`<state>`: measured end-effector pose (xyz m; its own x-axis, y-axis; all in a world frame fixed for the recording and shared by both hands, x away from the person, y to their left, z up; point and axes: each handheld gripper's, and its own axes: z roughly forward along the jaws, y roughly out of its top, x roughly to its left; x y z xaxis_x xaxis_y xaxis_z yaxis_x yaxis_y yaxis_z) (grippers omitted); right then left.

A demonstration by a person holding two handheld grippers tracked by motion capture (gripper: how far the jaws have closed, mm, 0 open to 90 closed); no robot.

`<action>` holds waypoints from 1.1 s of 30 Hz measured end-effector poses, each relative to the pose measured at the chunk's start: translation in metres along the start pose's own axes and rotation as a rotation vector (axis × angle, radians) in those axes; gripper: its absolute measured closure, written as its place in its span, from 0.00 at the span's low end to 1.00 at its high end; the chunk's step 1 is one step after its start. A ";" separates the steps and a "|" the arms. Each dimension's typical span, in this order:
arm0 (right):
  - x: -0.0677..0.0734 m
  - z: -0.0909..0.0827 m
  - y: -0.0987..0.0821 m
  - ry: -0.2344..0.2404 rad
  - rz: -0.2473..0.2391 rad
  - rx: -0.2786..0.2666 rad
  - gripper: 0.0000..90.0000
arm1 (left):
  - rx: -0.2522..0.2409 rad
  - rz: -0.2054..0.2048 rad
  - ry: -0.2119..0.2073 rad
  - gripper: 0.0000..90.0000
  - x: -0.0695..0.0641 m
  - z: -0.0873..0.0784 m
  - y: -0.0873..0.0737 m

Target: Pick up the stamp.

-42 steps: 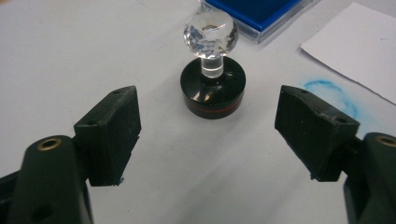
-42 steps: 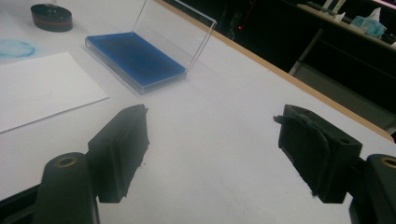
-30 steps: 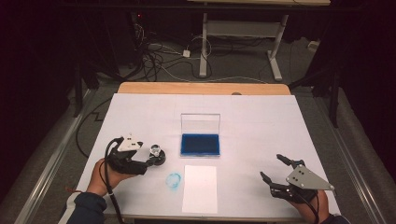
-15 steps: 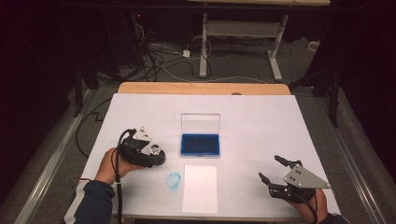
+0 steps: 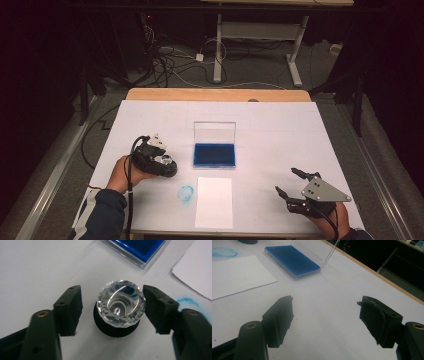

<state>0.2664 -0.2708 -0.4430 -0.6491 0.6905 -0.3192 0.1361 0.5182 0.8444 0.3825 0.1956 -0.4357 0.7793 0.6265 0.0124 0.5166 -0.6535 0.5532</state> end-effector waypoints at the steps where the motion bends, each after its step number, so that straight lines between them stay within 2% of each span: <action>1: 0.000 0.000 0.000 0.000 0.000 0.001 0.30 | 0.001 -0.002 0.000 0.39 0.000 0.000 0.000; 7: -0.001 0.001 -0.001 0.013 -0.004 0.008 0.30 | -0.002 0.008 0.001 0.47 0.001 0.000 0.000; 11: 0.000 0.002 -0.001 0.016 -0.002 0.015 0.31 | 0.005 0.019 -0.020 0.51 0.001 0.001 0.000; 13: 0.000 0.003 0.000 0.019 -0.002 0.013 0.31 | 0.004 0.028 -0.026 0.59 0.001 0.001 0.001; 16: -0.001 0.005 0.000 0.025 -0.005 0.014 0.31 | 0.012 0.043 -0.030 0.59 0.002 0.001 0.001; 21: -0.001 0.006 -0.002 0.031 -0.009 0.019 0.31 | 0.029 0.072 -0.001 0.59 0.000 0.000 0.003; 25: -0.001 0.005 -0.001 0.029 -0.013 0.019 0.31 | 0.017 0.060 -0.002 0.59 0.000 -0.002 0.002; 28: 0.000 0.005 -0.002 0.031 -0.016 0.027 0.31 | 0.010 0.054 -0.010 0.54 0.001 -0.002 0.003; 33: 0.001 0.001 -0.003 0.029 -0.018 0.029 0.31 | 0.033 0.075 0.007 0.56 -0.003 -0.003 0.005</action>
<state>0.2660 -0.2717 -0.4464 -0.6729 0.6663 -0.3213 0.1457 0.5453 0.8255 0.3816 0.1916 -0.4305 0.8138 0.5781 0.0588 0.4682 -0.7123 0.5229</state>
